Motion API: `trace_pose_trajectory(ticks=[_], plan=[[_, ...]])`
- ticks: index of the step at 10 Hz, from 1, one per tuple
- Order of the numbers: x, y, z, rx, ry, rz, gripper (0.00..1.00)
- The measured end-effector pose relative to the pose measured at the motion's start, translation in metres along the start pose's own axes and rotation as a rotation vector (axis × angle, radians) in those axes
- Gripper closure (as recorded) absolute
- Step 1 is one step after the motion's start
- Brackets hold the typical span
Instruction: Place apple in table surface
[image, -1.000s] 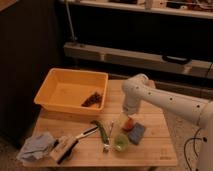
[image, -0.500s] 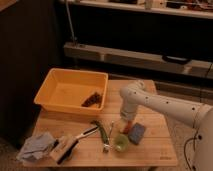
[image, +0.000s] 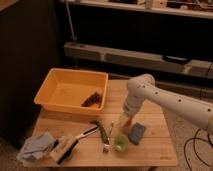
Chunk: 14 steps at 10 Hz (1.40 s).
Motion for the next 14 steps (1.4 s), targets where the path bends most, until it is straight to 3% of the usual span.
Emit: trace_pose_trajectory(ticks=[2,4,6,7,9,11,14], plan=[[0.008,-0.005,-0.05,0.003,0.061,-0.014,1.0],[0.012,-0.01,-0.098,0.05,0.137,-0.036,1.0],[0.013,-0.021,-0.143,0.154,0.235,-0.072,1.0],[0.011,-0.024,-0.162,0.244,0.282,-0.087,1.0],[0.015,-0.029,-0.177,0.303,0.314,-0.1,1.0],[0.014,-0.029,-0.176,0.343,0.332,-0.102,1.0],[0.029,-0.022,-0.135,0.32,0.337,-0.103,1.0]])
